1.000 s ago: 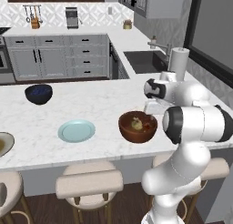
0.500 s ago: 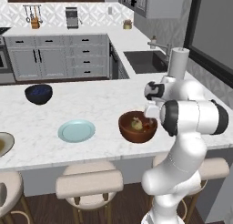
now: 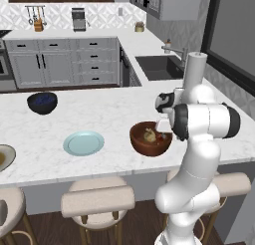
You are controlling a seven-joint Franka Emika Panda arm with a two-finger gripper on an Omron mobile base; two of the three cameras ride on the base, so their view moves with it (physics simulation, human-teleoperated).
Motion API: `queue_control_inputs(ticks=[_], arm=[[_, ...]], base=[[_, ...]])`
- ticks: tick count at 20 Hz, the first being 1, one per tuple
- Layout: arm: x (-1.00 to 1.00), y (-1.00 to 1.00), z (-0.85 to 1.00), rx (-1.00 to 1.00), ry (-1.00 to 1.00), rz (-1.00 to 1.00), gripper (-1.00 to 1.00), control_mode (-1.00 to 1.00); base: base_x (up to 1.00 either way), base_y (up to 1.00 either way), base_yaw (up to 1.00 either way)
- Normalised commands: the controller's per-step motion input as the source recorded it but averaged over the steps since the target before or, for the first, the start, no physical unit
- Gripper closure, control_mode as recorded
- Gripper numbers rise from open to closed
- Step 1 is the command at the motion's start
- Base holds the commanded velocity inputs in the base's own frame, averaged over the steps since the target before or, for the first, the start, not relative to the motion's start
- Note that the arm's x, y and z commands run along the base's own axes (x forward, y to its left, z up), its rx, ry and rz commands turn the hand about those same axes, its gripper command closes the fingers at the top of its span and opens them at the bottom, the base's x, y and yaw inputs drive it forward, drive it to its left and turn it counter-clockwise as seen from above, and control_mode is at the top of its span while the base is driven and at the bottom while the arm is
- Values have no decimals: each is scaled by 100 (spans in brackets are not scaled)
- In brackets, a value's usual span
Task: Pick the chicken drumstick and onion from their plates and place them in the bowl. Then put the bowl in the fridge.
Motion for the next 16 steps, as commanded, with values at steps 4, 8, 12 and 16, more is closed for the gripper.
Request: queue_control_inputs(ticks=[4,8,12,16], arm=[[2,1,-24,0,0,0,100,-100],[0,15,-19,0,0,0,100,-100],[-5,35,-10,0,-2,0,100,-100],[-42,-4,33,6,0,-14,100,-100]], base=[[0,0,0],[0,0,0],[0,0,0],[0,0,0]])
